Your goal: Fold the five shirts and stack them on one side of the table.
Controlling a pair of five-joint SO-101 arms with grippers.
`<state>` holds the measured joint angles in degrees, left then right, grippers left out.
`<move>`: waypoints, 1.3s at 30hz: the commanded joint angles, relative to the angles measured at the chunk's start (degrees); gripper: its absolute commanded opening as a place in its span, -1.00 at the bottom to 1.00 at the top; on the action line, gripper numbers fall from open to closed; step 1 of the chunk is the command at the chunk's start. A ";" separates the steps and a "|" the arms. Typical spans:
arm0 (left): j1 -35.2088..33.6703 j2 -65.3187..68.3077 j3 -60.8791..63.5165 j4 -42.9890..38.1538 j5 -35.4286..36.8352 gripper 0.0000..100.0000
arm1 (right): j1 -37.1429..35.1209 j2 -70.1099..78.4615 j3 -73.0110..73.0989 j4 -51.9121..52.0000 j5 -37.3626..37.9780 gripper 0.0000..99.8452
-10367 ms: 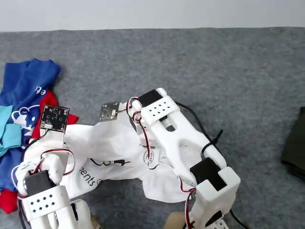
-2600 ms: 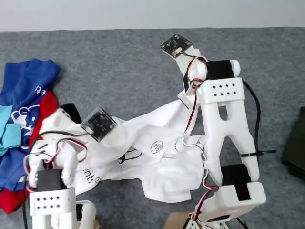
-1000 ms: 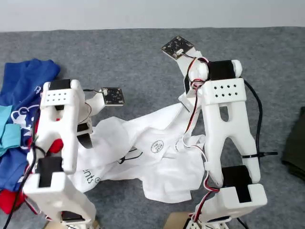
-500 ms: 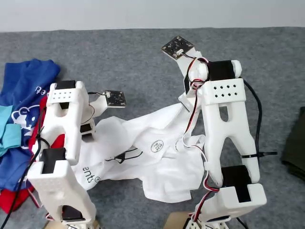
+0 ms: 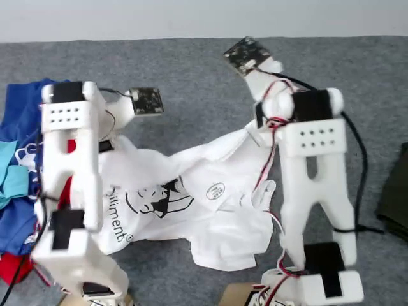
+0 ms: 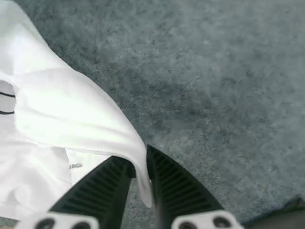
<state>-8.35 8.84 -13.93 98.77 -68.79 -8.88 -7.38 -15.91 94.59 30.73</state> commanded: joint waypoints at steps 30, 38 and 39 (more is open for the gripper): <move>0.62 -56.18 -2.07 -10.55 38.68 -0.99 | 12.53 -19.91 -48.35 -0.13 22.15 -0.98; 0.62 -62.15 -1.80 -10.55 38.77 -0.99 | 20.62 -21.41 -51.69 -8.84 26.46 -0.98; 0.62 -62.33 -1.80 -10.55 38.77 -0.99 | 20.70 -21.23 -51.69 -9.98 27.08 -0.98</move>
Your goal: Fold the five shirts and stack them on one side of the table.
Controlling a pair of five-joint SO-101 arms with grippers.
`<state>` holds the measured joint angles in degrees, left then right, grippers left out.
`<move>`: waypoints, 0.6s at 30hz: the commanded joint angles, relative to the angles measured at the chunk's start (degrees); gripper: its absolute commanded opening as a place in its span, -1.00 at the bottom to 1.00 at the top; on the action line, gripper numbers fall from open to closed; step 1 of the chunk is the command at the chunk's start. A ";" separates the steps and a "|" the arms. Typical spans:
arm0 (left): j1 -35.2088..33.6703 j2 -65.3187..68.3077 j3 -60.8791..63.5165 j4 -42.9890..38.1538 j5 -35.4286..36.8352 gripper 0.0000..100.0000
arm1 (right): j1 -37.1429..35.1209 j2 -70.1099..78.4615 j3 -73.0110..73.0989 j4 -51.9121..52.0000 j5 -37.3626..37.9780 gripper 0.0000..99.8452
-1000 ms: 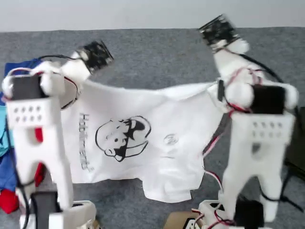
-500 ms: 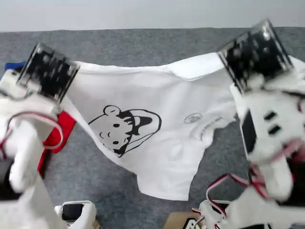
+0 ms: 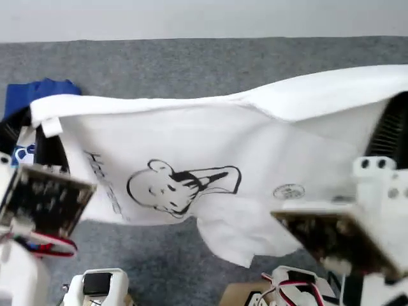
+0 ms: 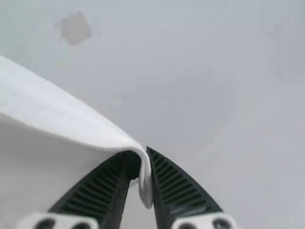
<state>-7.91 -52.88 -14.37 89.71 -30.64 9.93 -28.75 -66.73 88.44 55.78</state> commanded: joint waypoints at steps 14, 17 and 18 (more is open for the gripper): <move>0.00 -5.27 -1.45 -1.41 0.62 -0.99 | 1.89 -1.89 1.58 -16.75 9.85 -0.98; -0.26 -8.00 -1.45 -1.41 0.62 -0.99 | 1.98 -3.65 1.58 -16.66 10.81 -0.98; -0.35 -8.88 -1.45 -1.41 0.62 -0.99 | 1.98 -4.26 1.58 -16.48 11.43 -0.98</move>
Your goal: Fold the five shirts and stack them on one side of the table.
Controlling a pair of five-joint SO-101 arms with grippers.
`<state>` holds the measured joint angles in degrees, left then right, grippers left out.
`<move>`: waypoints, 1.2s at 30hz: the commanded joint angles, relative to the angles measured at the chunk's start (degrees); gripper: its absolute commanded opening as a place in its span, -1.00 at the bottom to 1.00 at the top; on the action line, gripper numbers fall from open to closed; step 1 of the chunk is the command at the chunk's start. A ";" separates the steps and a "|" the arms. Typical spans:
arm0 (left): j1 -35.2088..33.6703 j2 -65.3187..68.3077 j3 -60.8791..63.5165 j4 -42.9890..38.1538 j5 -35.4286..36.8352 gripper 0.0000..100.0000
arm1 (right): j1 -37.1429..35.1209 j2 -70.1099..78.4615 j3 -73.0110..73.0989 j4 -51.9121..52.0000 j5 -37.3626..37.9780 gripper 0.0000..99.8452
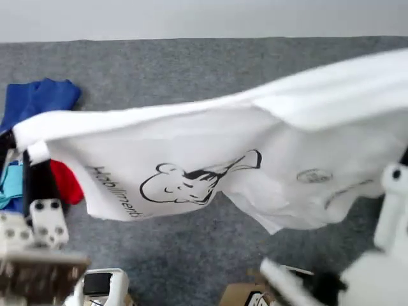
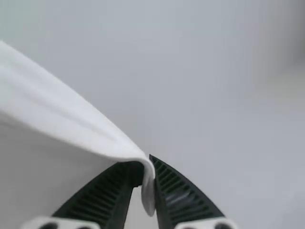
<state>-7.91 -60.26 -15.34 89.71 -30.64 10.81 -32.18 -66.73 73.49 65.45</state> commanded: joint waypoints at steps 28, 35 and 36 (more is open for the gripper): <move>-0.18 -6.15 33.36 1.85 0.26 -0.99 | 5.05 -0.31 24.26 19.12 1.85 -0.98; 0.00 -5.80 53.05 -20.04 0.26 -0.99 | 0.75 3.56 38.95 8.48 -3.25 -0.98; 0.00 -5.80 56.13 -24.00 0.26 -0.99 | -0.31 4.35 40.79 6.81 -3.96 -0.98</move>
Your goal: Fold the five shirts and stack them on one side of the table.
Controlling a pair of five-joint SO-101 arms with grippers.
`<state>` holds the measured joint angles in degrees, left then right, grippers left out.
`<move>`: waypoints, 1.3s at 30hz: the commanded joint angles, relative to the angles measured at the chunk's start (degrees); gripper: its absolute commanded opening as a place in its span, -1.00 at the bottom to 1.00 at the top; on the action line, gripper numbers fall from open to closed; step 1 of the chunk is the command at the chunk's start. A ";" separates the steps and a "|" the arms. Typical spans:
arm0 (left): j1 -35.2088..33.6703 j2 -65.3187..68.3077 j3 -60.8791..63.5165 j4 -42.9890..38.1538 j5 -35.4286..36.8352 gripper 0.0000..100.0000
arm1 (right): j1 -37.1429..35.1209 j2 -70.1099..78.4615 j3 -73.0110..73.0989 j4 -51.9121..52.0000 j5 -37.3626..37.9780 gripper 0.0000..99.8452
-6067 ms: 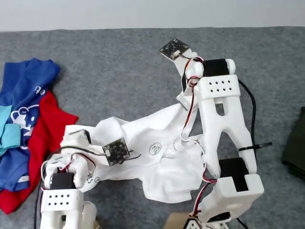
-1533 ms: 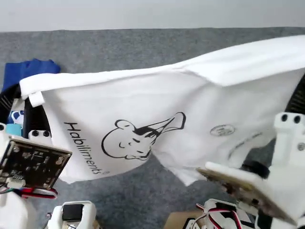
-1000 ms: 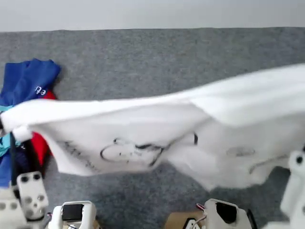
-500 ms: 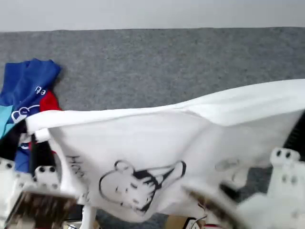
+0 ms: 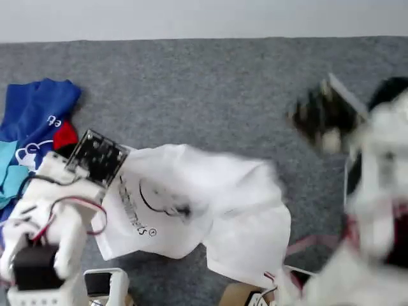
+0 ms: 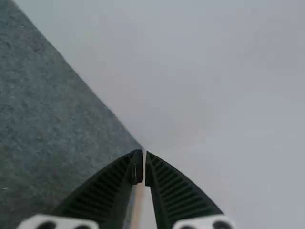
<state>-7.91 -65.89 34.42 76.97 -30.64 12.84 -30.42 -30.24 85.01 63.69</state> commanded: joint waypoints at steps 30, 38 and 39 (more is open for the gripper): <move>-9.41 -0.35 28.97 -17.14 -2.37 -0.99 | -40.40 9.01 46.86 9.45 -34.99 -0.98; -9.41 -0.62 32.57 -16.97 -2.37 -0.99 | -47.25 14.55 50.02 6.64 -37.63 -0.73; -9.41 -0.62 32.57 -16.88 -2.37 -0.99 | -47.69 14.81 50.02 7.08 -37.27 -0.64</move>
<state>-16.97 -65.71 67.21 59.82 -32.66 -33.49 -15.74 19.96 91.96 26.51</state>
